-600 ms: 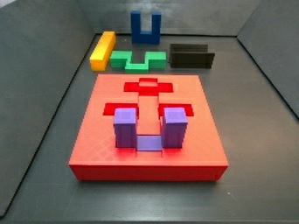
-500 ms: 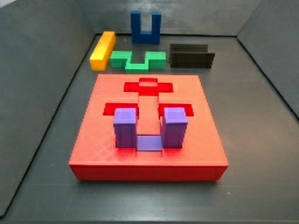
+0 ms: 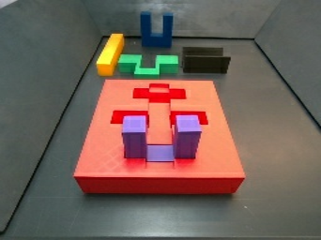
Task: Pick up the blue object. Move up. Move to above the board. Insert the blue object.
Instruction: Pick up the blue object.
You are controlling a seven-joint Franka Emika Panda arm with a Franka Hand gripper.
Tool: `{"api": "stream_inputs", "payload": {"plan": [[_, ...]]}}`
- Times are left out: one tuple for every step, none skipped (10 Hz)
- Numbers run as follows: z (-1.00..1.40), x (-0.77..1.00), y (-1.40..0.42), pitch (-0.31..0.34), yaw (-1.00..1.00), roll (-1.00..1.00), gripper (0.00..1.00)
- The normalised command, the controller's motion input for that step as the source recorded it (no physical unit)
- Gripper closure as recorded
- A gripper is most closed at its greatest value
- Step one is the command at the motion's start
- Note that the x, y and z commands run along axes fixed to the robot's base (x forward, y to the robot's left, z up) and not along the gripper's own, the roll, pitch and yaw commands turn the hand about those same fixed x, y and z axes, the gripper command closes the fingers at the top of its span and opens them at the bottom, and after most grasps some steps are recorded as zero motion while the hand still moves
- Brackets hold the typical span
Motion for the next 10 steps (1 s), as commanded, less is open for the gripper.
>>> {"api": "stream_inputs", "payload": {"plan": [[-0.15,0.6,0.47,0.254,-0.13,0.0,0.0],[-0.18,0.6,0.45,0.247,-0.08,0.0,0.0],[-0.2,0.54,0.45,0.229,-0.05,0.0,0.0],[-0.19,0.54,0.45,0.226,-0.06,0.0,0.0],[-0.2,0.65,0.4,0.199,0.0,-0.02,0.0],[-0.31,0.65,0.39,0.143,0.0,-0.07,0.0],[-0.39,0.59,0.32,0.114,0.0,-0.06,0.0],[-0.39,0.33,0.26,0.09,-0.03,-0.09,0.0],[-0.32,0.0,0.26,0.056,-0.2,-0.11,0.0],[-0.29,0.0,0.21,0.031,-0.25,-0.12,0.0]]}}
